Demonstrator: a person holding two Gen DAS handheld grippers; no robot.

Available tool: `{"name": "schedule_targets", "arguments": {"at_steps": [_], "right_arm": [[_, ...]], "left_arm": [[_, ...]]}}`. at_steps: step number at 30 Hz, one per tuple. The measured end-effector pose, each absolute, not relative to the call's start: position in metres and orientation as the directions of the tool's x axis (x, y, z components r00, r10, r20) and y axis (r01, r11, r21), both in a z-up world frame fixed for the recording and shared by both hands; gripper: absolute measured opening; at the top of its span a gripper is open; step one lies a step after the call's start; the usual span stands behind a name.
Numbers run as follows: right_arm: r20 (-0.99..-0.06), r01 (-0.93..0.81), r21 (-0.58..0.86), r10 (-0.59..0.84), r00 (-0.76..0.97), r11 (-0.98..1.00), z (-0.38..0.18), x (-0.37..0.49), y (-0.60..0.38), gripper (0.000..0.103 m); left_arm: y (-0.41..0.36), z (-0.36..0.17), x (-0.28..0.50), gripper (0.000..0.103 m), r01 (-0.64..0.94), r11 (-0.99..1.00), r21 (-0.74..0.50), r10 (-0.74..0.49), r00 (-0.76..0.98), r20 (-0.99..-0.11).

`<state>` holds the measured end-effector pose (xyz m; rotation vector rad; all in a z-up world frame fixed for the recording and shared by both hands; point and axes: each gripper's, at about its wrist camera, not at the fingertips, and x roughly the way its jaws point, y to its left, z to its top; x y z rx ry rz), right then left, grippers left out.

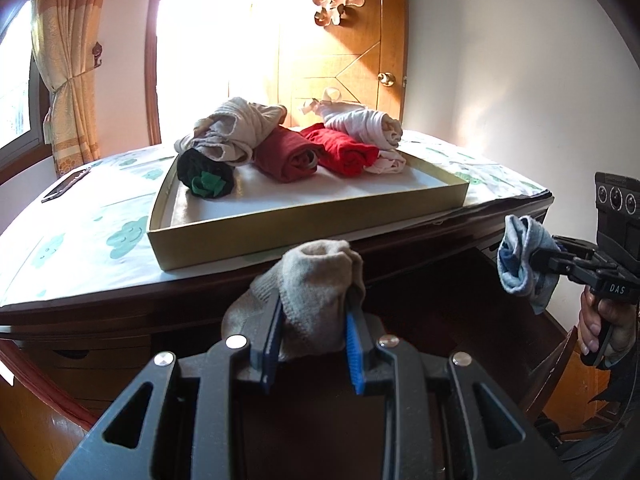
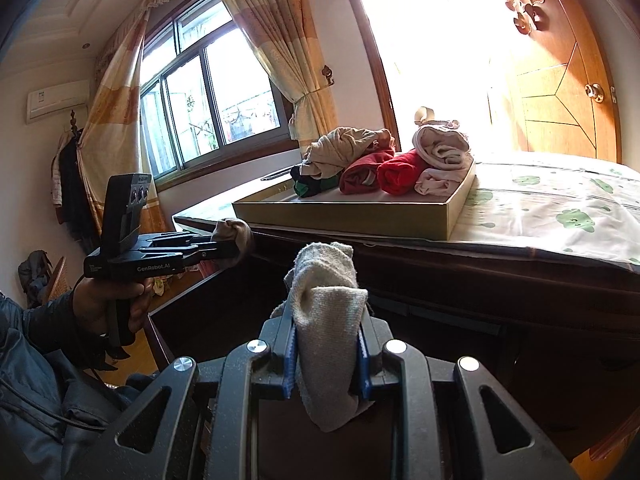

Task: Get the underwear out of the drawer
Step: 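Lift the beige and grey socks out of the drawer toward the tray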

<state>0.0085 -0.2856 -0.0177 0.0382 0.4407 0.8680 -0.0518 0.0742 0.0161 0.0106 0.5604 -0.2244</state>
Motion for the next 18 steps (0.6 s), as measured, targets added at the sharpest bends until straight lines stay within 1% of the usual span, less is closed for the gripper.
{"name": "schedule_targets", "arguments": {"at_steps": [9, 18], "right_arm": [[-0.355, -0.741, 0.18, 0.746, 0.564, 0.647, 0.002, 0.012, -0.282, 0.026], [-0.357, -0.748, 0.146, 0.74, 0.571, 0.647, 0.025, 0.019, -0.276, 0.026]], "left_arm": [[0.062, 0.034, -0.043, 0.026, 0.241, 0.97, -0.023, -0.217, 0.826, -0.521], [0.049, 0.059, -0.035, 0.027, 0.278, 0.961, 0.008, -0.237, 0.835, -0.496]]}}
